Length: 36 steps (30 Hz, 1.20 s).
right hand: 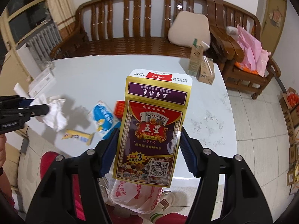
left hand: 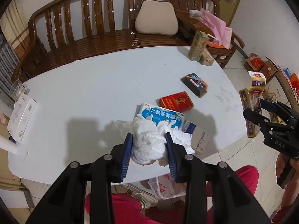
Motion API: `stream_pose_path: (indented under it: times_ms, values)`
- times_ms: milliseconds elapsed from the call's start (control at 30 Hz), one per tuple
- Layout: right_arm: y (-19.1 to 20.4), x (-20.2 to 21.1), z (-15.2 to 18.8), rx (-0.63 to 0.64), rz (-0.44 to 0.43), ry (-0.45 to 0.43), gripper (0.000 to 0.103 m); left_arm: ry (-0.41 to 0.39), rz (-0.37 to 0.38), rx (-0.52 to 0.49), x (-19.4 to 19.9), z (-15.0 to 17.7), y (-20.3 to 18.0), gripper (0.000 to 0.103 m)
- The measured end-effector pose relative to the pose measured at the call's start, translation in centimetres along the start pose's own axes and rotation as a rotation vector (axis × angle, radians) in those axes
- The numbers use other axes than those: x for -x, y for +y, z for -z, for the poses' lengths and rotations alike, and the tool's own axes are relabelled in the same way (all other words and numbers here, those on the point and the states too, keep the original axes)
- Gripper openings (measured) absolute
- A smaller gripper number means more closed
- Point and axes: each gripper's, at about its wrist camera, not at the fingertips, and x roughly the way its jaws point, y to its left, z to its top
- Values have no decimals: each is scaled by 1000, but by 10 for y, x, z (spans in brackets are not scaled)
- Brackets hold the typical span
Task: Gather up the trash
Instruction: 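Lift the tissue with the left tool while the right tool lifts the yellow card box, then carry both items over the plastic bag and open both tools to drop them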
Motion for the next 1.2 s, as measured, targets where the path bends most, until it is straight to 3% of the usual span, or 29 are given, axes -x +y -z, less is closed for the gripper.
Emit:
stream_pose_path:
  times_ms: [467,933,1200]
  values:
    - [42,58,47,69,-42,-53,62,10,57,-27,11,63,-37,34]
    - [65,61,103,92,-78,-17,62,24,99,-49,2,113,-62,34]
    - [69,50,134,95,-53,5,62,51,98,-69,-19,137,-75,34]
